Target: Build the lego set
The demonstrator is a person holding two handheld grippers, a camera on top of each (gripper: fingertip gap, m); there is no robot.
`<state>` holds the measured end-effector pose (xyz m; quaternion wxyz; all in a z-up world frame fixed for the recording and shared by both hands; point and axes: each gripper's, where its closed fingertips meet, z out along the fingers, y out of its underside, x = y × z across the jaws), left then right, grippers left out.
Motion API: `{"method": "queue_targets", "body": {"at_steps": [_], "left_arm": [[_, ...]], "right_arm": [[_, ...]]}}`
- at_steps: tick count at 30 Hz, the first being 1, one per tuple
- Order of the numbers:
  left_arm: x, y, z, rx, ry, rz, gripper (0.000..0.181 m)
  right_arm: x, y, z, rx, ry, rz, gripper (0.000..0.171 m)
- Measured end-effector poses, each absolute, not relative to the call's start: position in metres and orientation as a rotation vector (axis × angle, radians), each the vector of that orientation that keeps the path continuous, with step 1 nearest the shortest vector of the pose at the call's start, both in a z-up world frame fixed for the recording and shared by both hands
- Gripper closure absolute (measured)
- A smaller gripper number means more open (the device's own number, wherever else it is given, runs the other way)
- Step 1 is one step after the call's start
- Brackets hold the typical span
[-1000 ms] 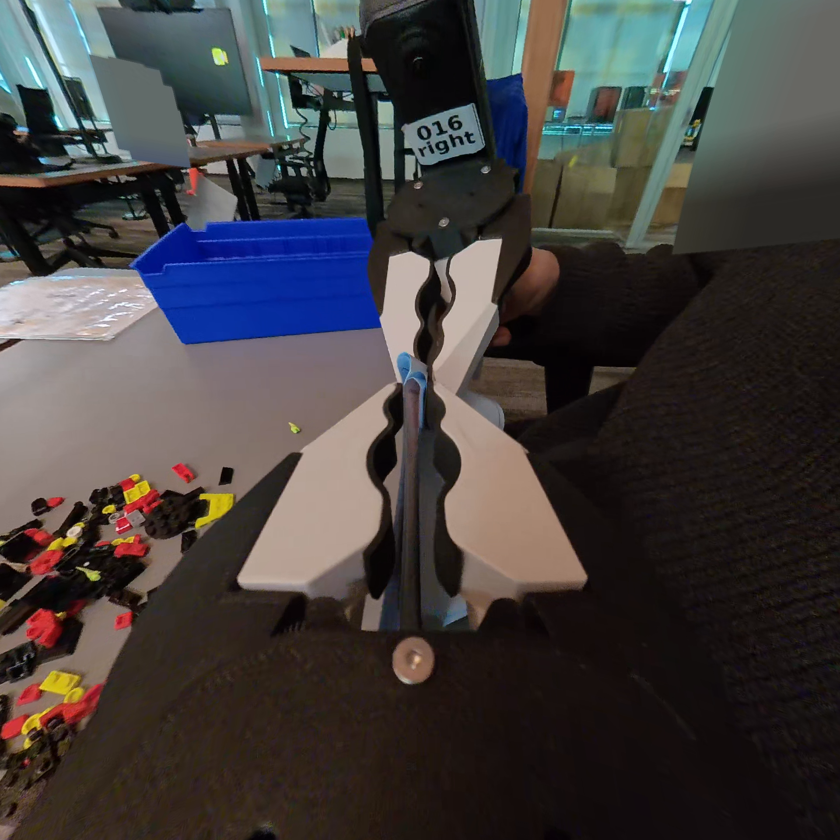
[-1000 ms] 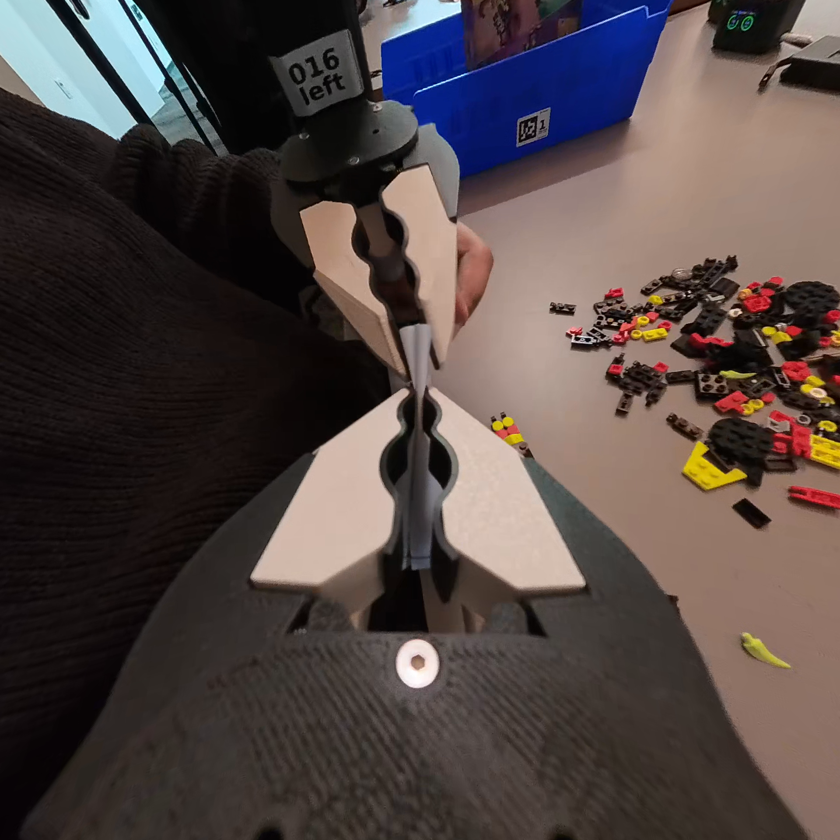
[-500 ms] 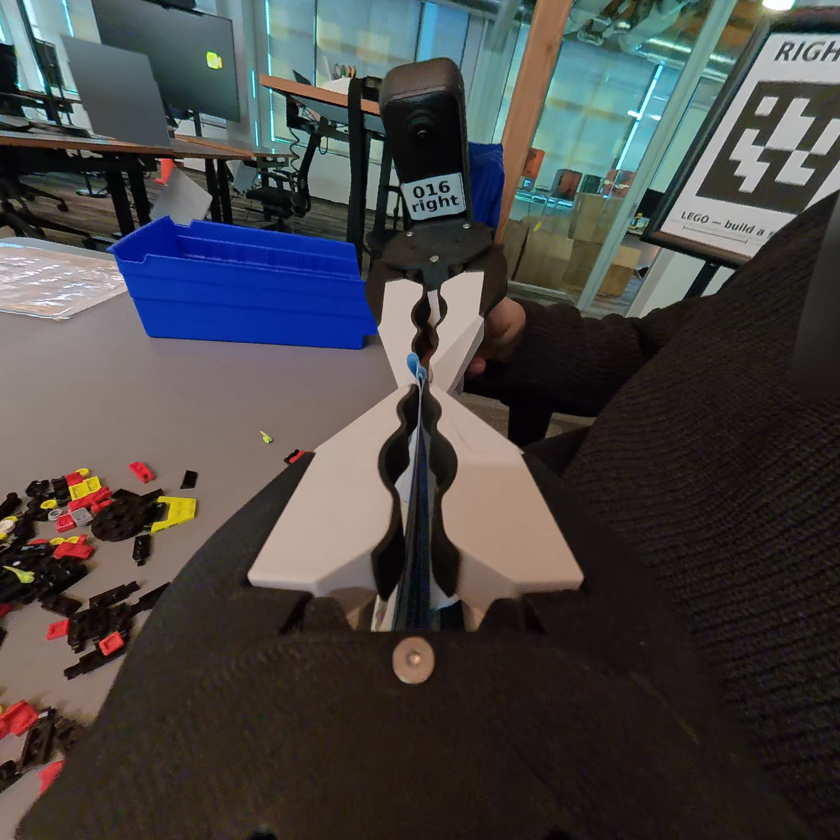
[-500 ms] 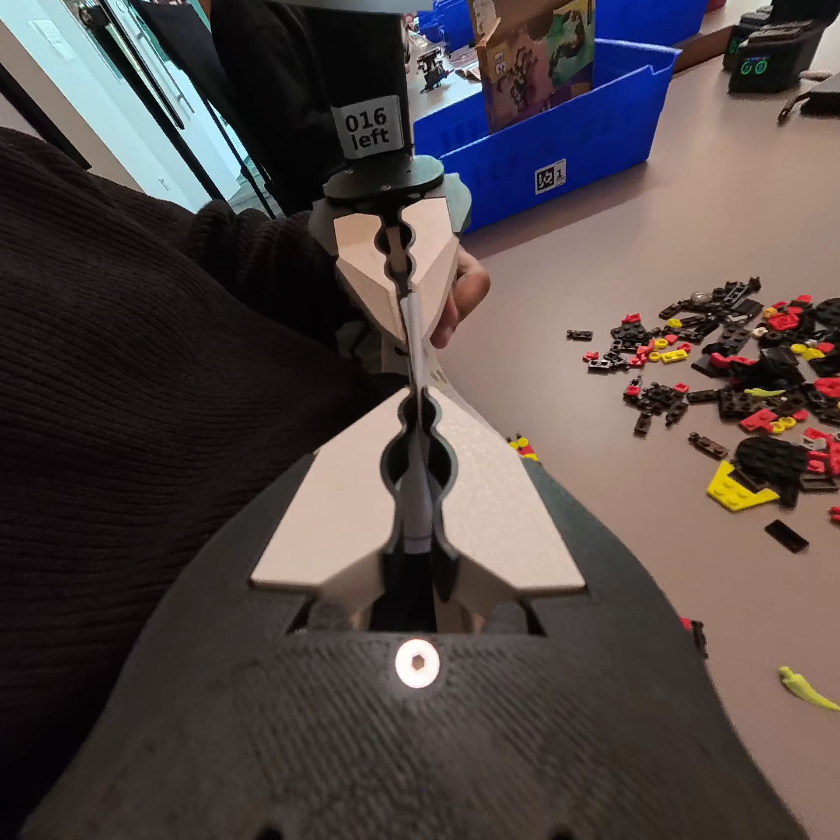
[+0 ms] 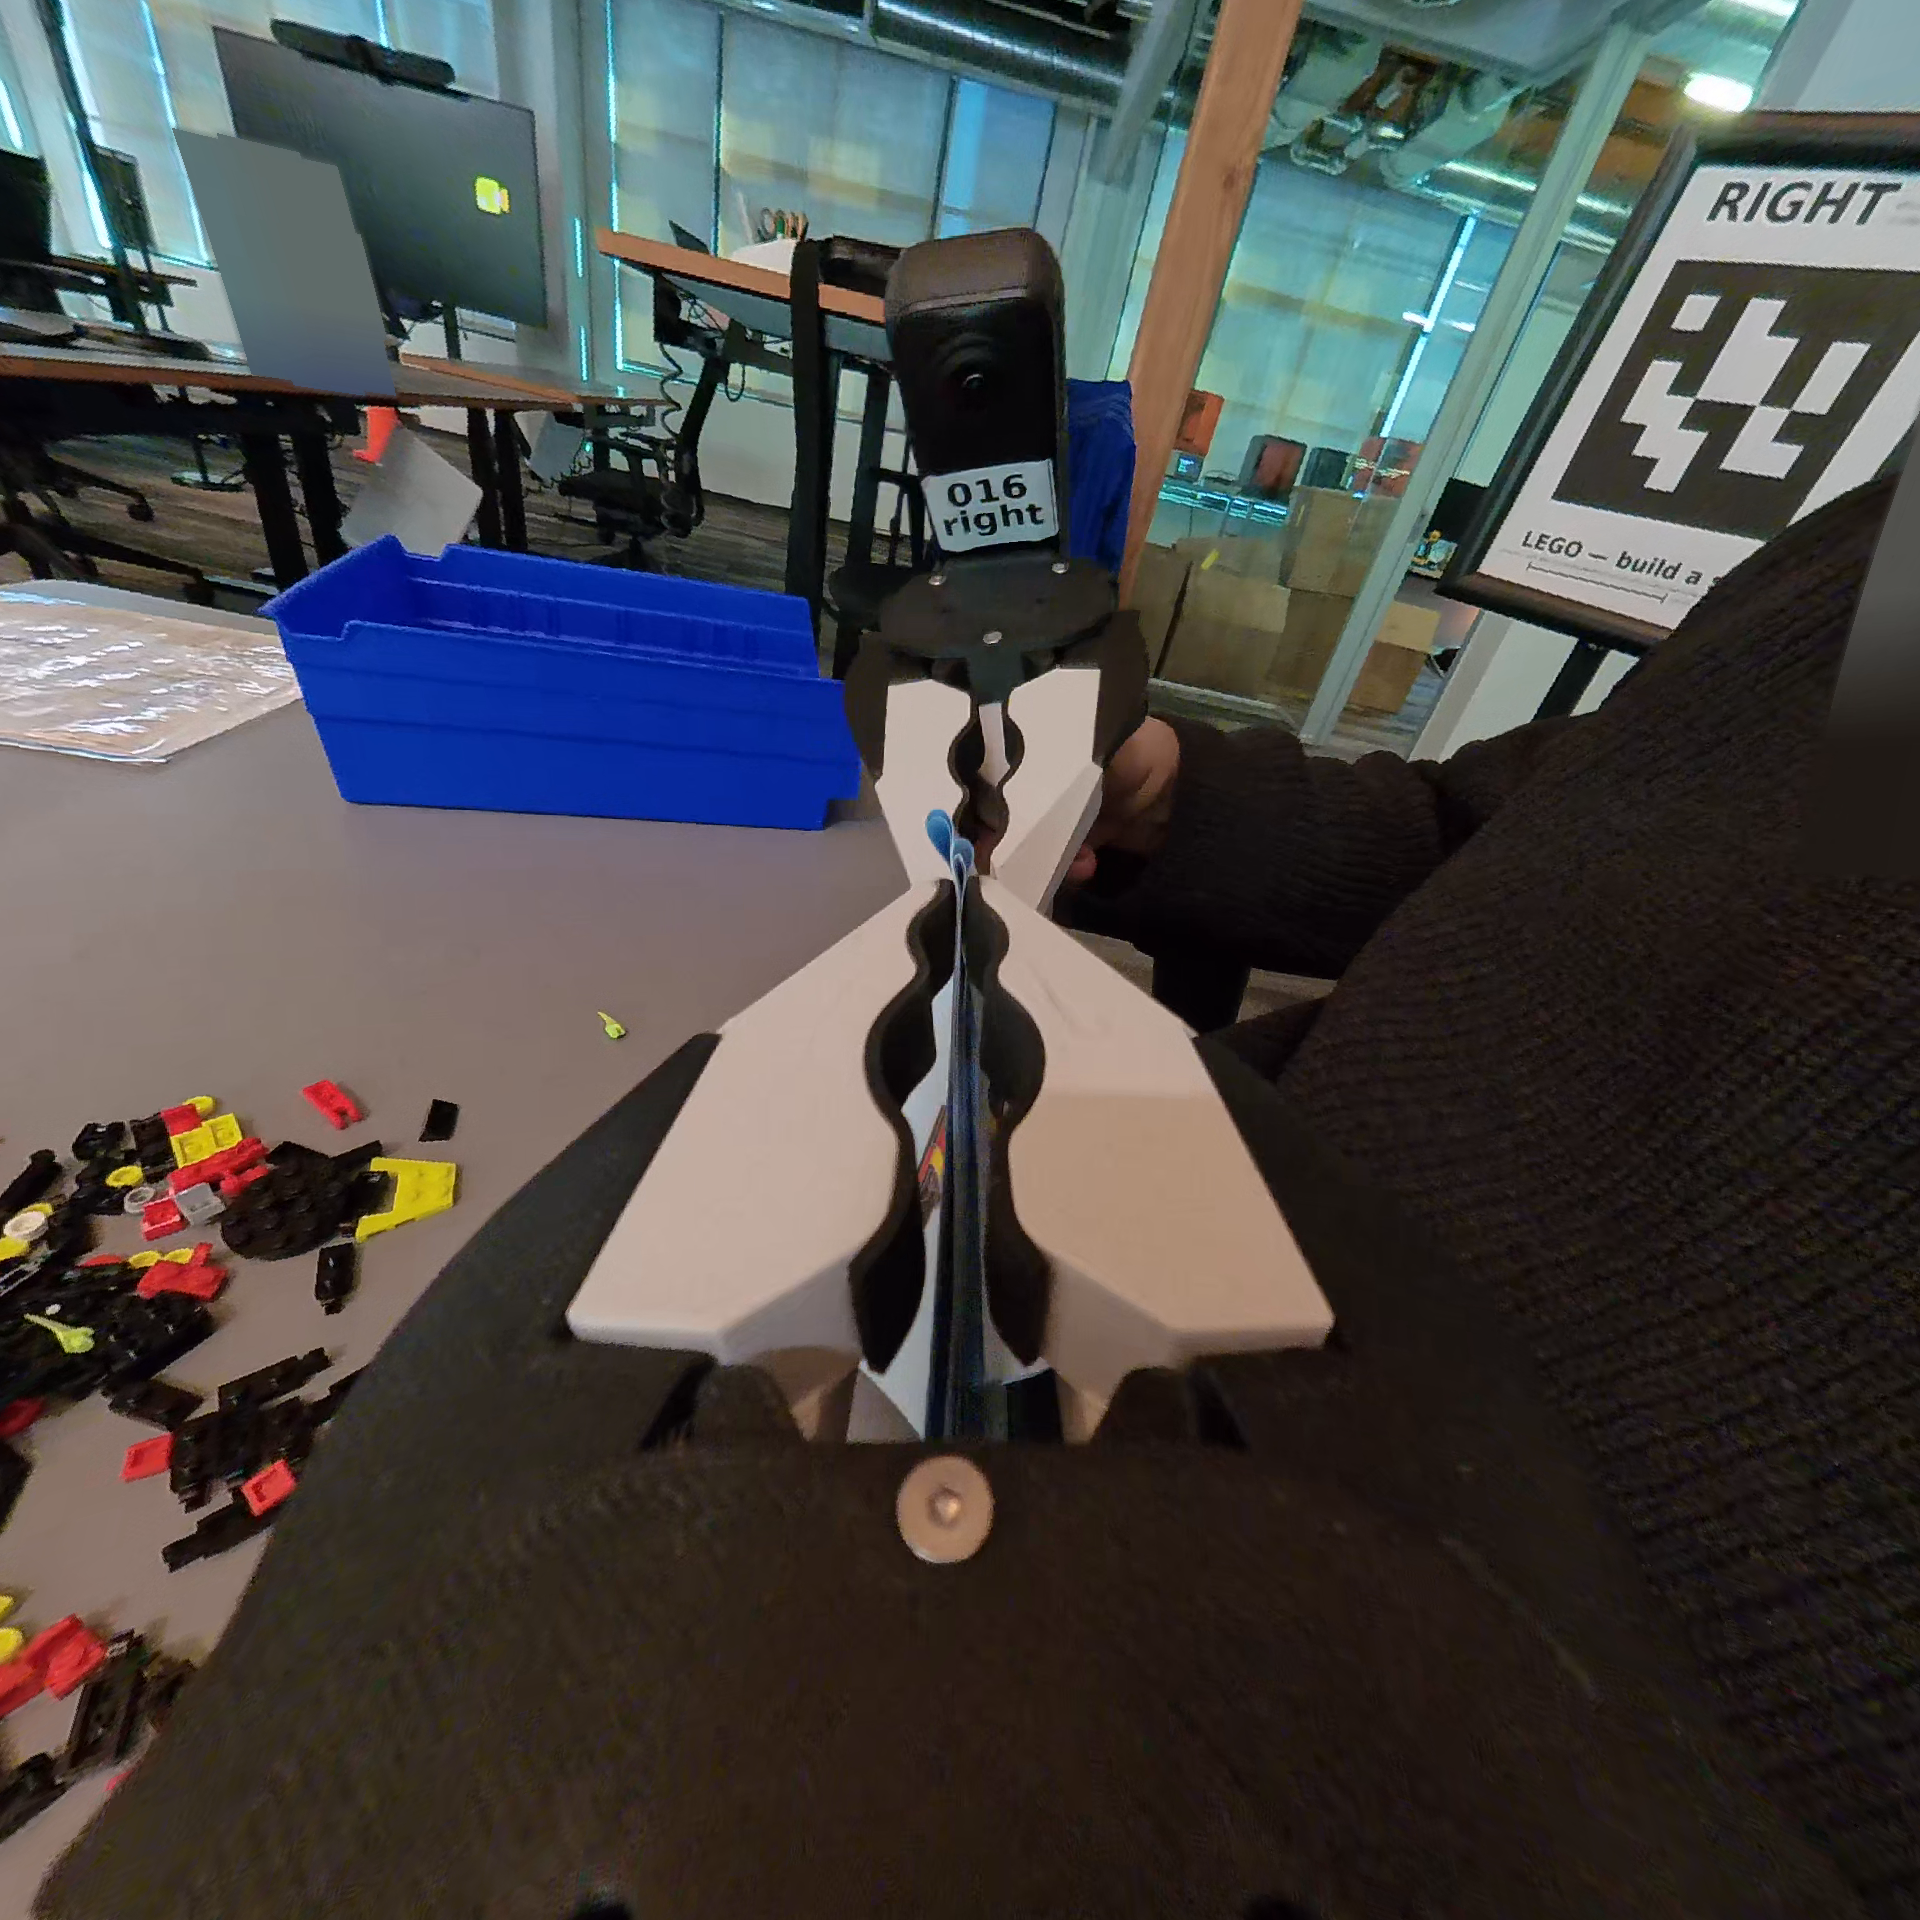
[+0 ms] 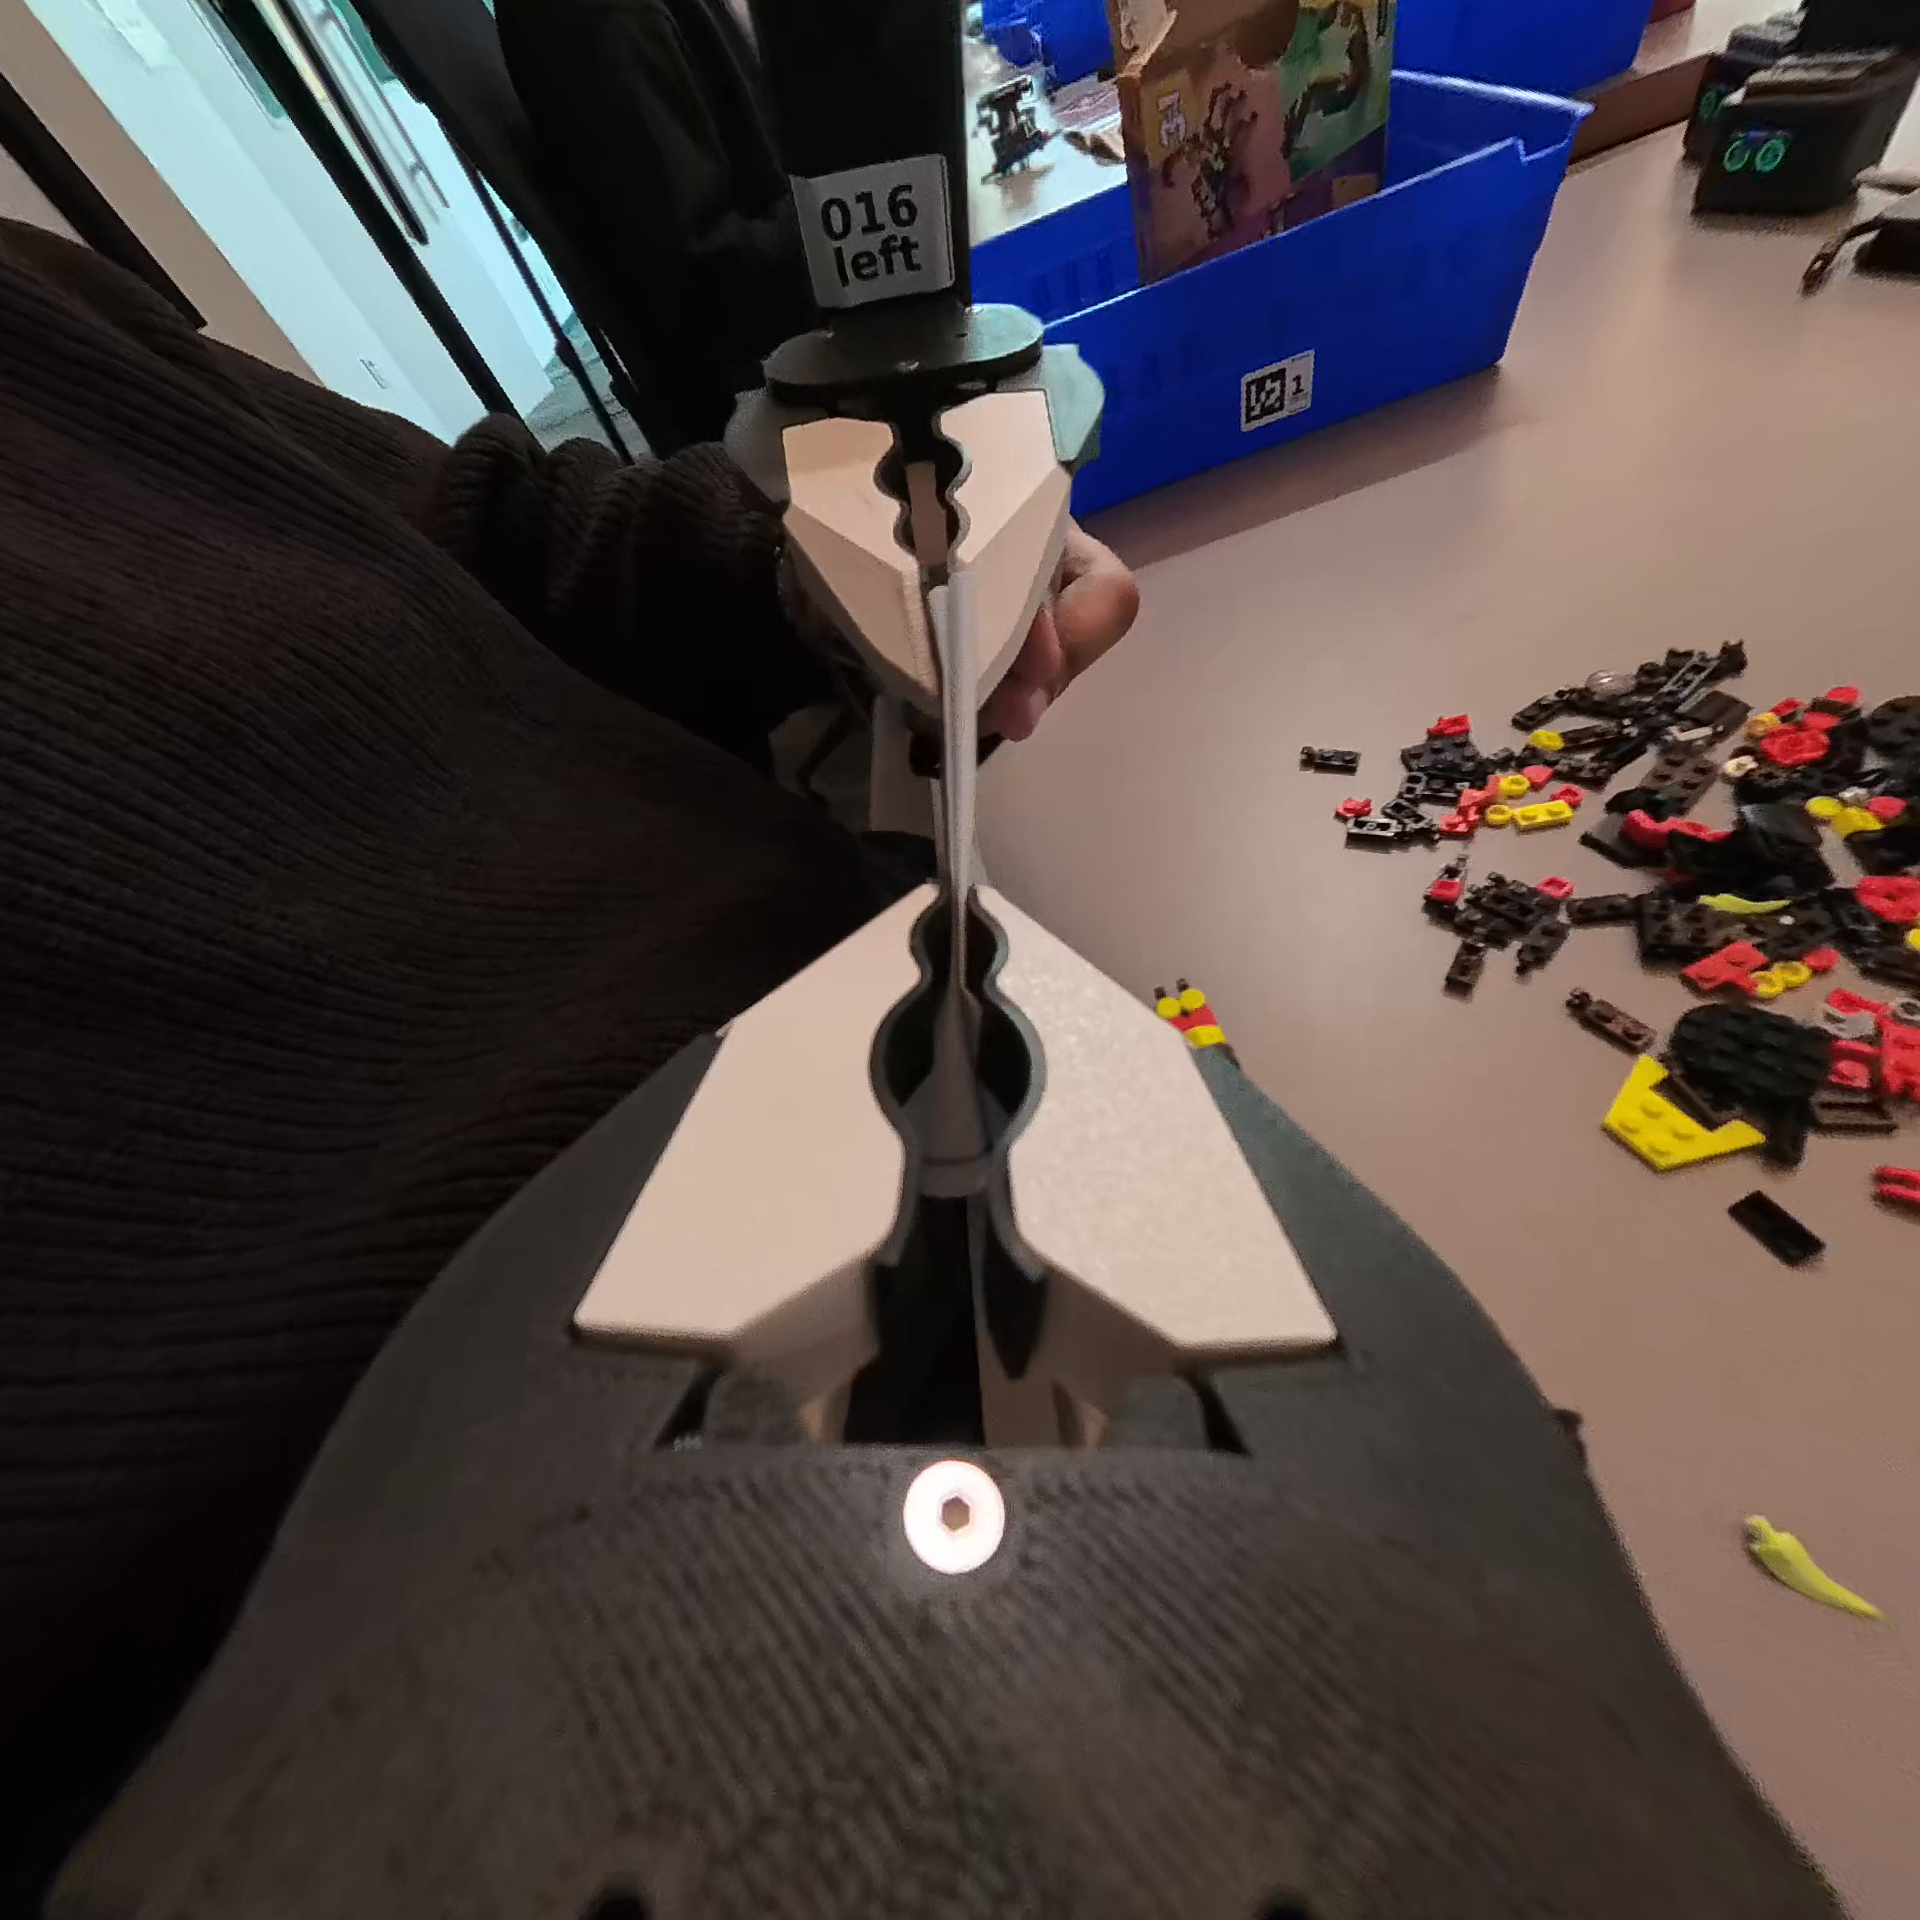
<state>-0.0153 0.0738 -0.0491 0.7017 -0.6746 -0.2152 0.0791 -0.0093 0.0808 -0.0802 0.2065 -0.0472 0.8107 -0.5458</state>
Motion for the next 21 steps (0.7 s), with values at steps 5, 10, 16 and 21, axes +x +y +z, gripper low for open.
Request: {"method": "queue_targets", "body": {"at_steps": [5,10,16,21], "left_arm": [[-0.017,0.067,-0.043,-1.464,-0.486,0.186,0.181],[-0.021,0.06,-0.039,-1.432,-0.506,0.163,0.181],[-0.022,0.059,-0.041,-1.43,-0.504,0.157,0.181],[-0.028,0.049,-0.038,-1.379,-0.539,0.141,0.181]], "right_arm": [[-0.012,0.083,-0.082,-0.128,2.269,-1.527,0.155],[-0.017,0.087,-0.078,-0.111,2.215,-1.543,0.17],[-0.015,0.088,-0.08,-0.09,2.212,-1.503,0.163],[-0.023,0.09,-0.094,-0.069,2.276,-1.459,0.16]]}}
